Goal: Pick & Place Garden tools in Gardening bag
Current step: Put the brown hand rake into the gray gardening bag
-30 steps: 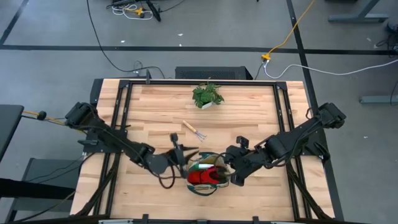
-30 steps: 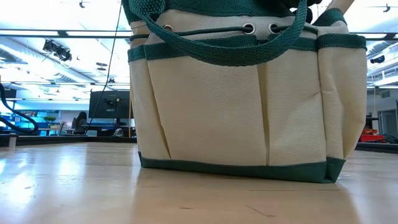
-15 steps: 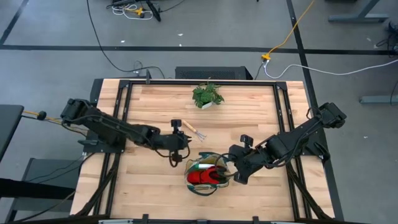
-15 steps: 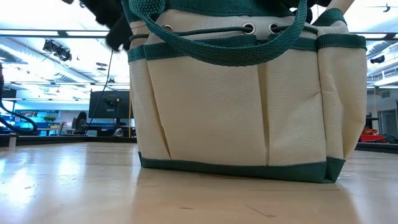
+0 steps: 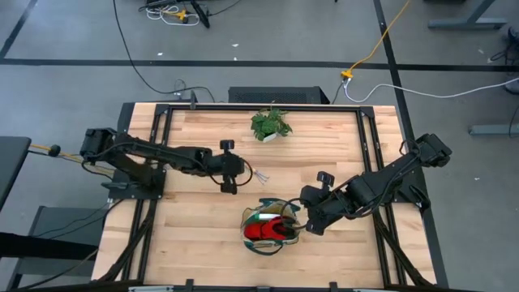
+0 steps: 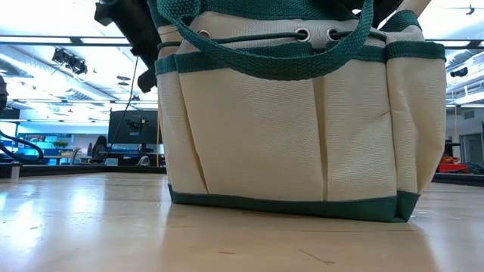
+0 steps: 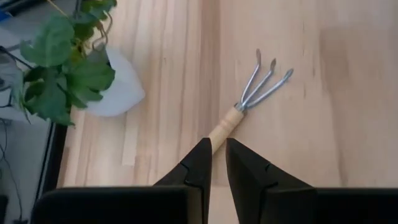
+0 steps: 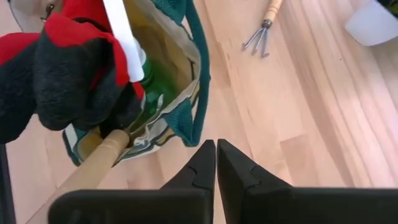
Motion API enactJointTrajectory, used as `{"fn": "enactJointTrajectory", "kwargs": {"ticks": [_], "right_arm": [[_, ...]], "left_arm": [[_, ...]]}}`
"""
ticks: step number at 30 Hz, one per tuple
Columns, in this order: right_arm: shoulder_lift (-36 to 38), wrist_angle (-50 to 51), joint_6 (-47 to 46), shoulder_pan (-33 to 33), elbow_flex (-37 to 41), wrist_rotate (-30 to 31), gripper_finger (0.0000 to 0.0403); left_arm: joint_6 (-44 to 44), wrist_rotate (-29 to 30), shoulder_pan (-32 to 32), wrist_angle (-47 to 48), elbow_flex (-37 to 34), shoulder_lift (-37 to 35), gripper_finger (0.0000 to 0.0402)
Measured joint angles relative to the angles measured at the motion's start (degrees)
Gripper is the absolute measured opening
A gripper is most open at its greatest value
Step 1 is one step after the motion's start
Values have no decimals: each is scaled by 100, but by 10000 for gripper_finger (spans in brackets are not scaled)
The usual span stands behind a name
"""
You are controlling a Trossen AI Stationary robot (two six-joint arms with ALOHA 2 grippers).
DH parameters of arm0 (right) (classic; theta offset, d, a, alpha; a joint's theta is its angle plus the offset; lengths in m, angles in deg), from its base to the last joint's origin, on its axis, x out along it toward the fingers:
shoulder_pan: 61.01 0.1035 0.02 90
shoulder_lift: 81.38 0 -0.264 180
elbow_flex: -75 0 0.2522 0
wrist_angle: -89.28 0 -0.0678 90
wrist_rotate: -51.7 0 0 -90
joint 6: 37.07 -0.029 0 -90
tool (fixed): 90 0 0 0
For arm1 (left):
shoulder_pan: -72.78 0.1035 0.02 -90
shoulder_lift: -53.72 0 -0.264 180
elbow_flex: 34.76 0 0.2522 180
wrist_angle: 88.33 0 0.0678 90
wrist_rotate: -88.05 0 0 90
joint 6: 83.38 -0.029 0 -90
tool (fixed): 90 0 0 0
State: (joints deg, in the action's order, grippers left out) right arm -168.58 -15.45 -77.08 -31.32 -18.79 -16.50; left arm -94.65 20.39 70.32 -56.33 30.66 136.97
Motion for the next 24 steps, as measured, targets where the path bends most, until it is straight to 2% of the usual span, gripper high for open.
{"fn": "enactJointTrajectory", "kwargs": {"ticks": [7,14,18,24], "right_arm": [[0,7,0,-19,0,179,17],[0,7,22,-119,0,179,17],[0,7,58,-158,0,179,17],[-2,-44,149,-203,0,211,17]], "left_arm": [[-4,-30,514,287,0,0,53],[-28,-657,1079,287,1,10,53],[-138,-909,1268,303,8,65,53],[-284,-937,1387,213,35,199,53]]}}
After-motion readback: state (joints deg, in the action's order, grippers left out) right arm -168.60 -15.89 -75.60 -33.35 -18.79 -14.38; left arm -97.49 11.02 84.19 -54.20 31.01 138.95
